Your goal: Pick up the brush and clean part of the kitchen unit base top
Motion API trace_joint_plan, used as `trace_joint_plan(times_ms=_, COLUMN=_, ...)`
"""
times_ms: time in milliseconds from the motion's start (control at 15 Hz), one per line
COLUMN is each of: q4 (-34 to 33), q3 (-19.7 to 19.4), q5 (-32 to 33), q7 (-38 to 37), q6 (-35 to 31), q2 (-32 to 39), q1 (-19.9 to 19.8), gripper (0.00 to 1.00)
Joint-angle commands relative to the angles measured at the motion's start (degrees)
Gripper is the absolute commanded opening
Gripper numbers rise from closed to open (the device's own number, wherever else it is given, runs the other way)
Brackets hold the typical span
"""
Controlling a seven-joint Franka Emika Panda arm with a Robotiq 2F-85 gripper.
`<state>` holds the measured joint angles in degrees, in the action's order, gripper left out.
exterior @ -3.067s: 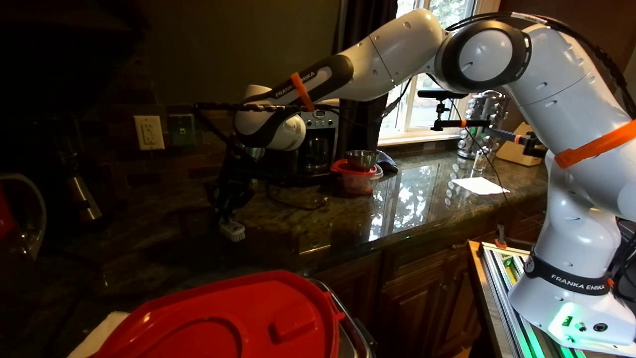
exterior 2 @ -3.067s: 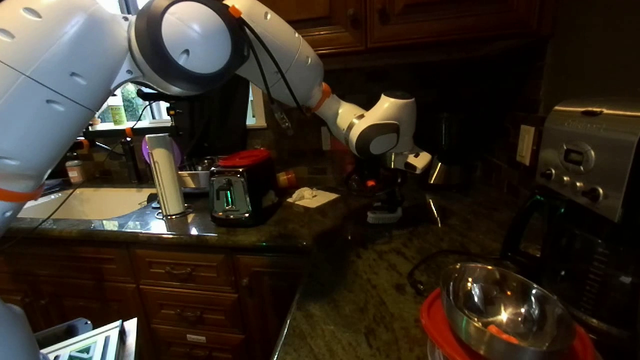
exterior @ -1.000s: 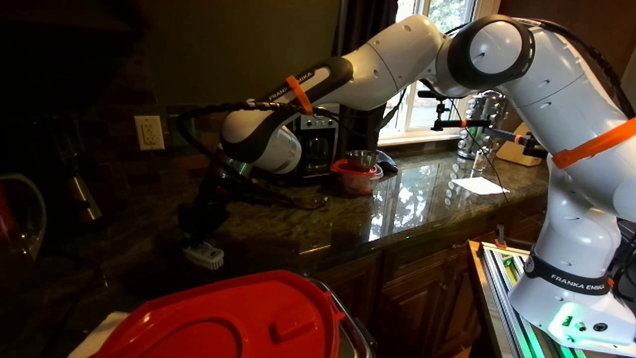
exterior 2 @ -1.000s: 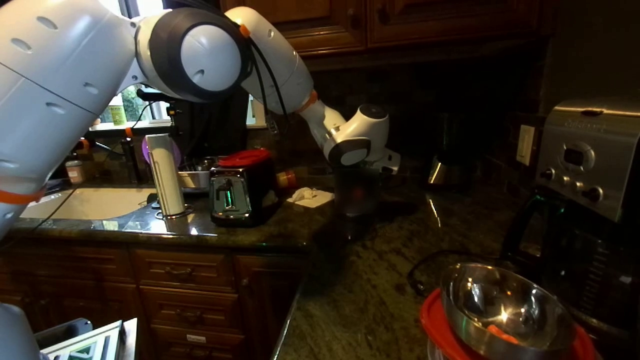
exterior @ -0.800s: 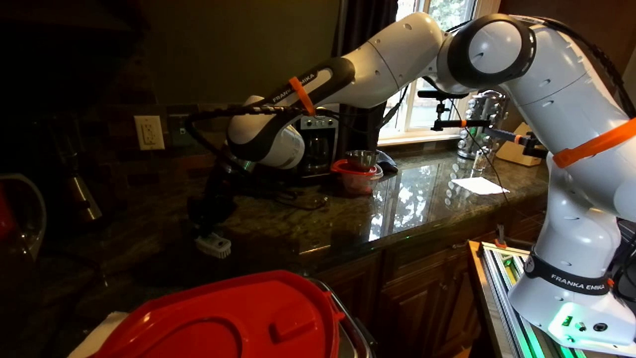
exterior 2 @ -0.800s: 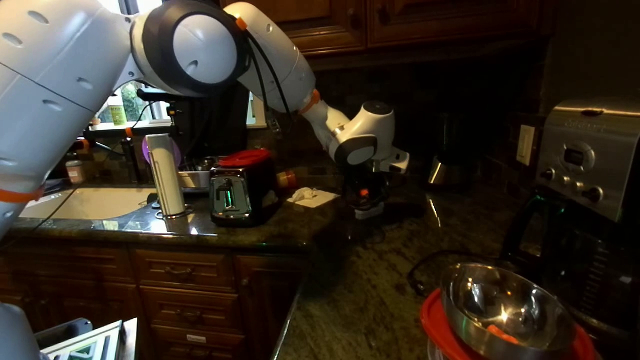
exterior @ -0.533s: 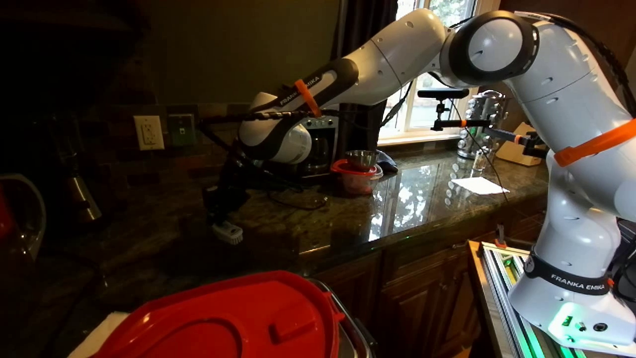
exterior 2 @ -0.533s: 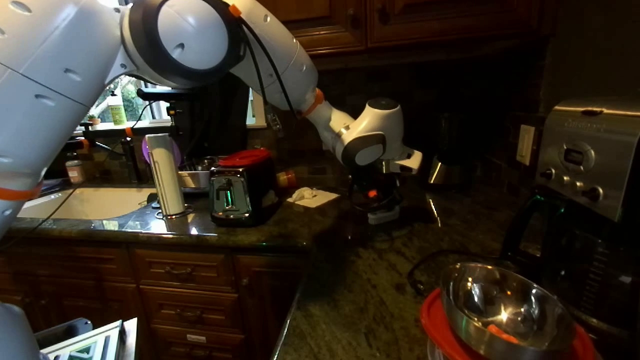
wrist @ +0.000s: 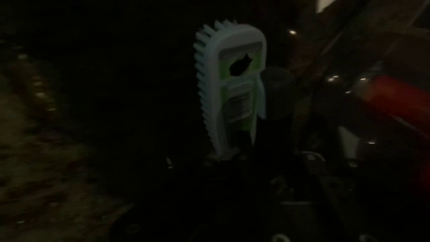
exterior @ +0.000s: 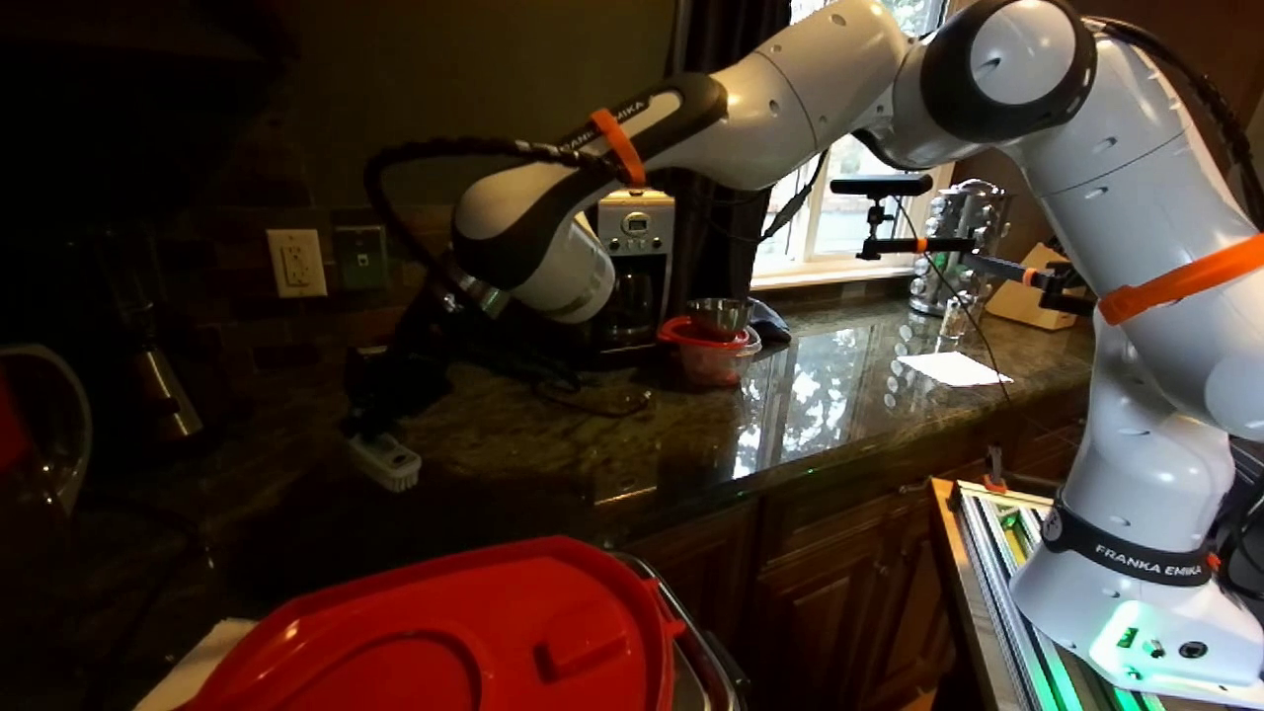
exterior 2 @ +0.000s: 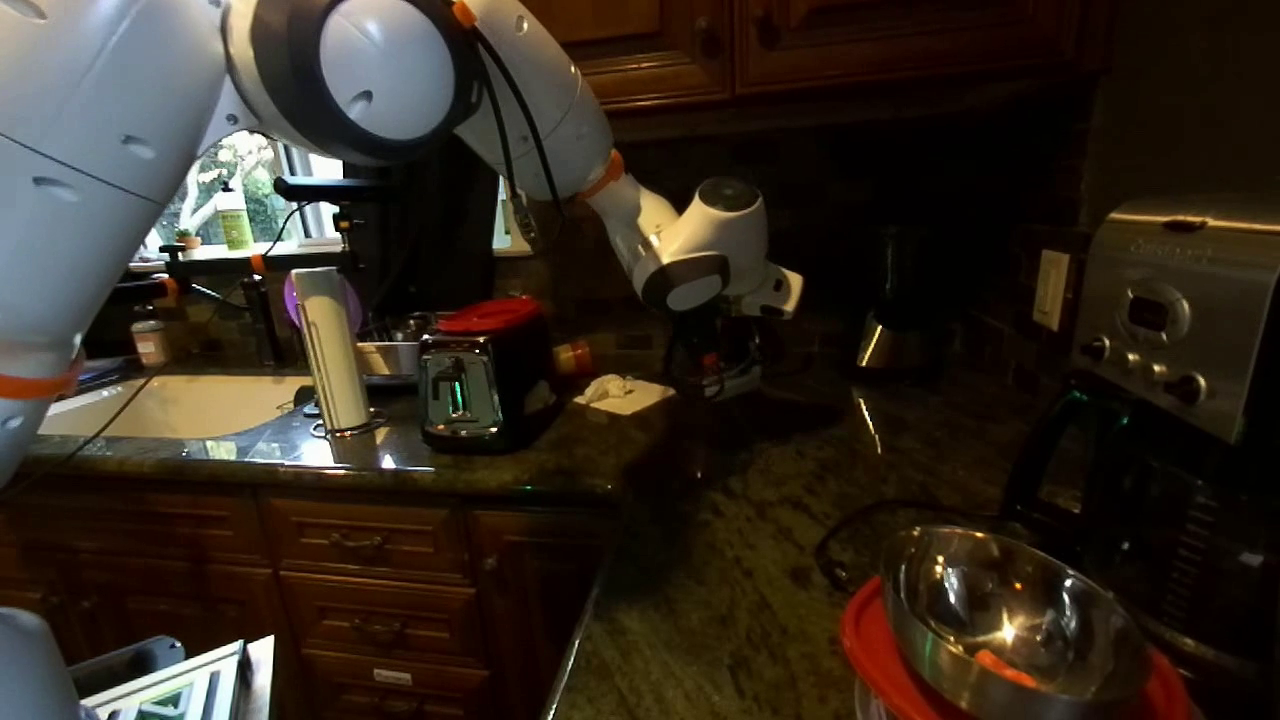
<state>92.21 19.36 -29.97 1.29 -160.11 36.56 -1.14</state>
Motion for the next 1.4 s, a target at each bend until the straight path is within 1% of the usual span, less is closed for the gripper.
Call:
trace_joint_plan(times_ms=0, q4=0.5, q3=10.4, q5=-6.5, q7=9.1, q6=1.0, q2=0.1, q1=-4.8, gripper=0.06)
trace_joint_plan(times_ms=67, q4=0.3, q3=12.5, q5=-7.2, q7=11.1, q6=3.4, q2=1.0, q1=-5.7, gripper=0.06)
trace_joint_plan(times_ms=133, q4=0.4, q3=13.7, q5=-7.4, q7=12.6, q6=5.7, q2=1.9, q1=-6.1, gripper=0.06)
trace_joint_plan(times_ms=200, q4=0.1, q3=13.4, q5=-9.0, q7=14.8, q6=8.5, q2=2.5, q1=-5.5, gripper=0.06)
trace_joint_plan(times_ms=267, q4=-0.2, q3=12.9, q5=-9.1, q7=16.1, q6=11.4, q2=3.7, q1=-5.0, gripper=0.06)
trace_joint_plan(times_ms=467, q4=-2.2, q3=9.2, q5=-6.7, q7=18.8, q6=21.7, q2=6.9, q1=-2.5, gripper=0.06)
trace_joint_plan(times_ms=667, q4=-3.8, q3=5.9, q5=-5.4, q7=18.6, q6=29.3, q2=8.7, q1=-0.7, gripper=0.06)
trace_joint_plan(times_ms=800, q4=-4.9, q3=3.5, q5=-4.8, q7=16.9, q6=33.7, q2=8.0, q1=0.2, gripper=0.06)
trace_joint_plan(times_ms=933, q4=-4.8, q3=0.2, q5=-2.9, q7=15.3, q6=37.2, q2=6.0, q1=1.0, gripper=0.06)
trace_joint_plan(times_ms=1067, q4=-4.1, q3=-2.5, q5=-0.3, q7=14.0, q6=39.0, q2=3.8, q1=1.2, gripper=0.06)
trace_joint_plan(times_ms=1133, q4=-3.4, q3=-4.0, q5=1.4, q7=13.3, q6=38.9, q2=2.8, q1=1.4, gripper=0.06)
trace_joint_plan(times_ms=1267, q4=-2.2, q3=-6.6, q5=4.7, q7=12.5, q6=35.2, q2=1.3, q1=1.8, gripper=0.06)
trace_joint_plan(times_ms=1333, q4=-2.0, q3=-7.2, q5=5.4, q7=12.4, q6=34.1, q2=0.8, q1=1.7, gripper=0.06)
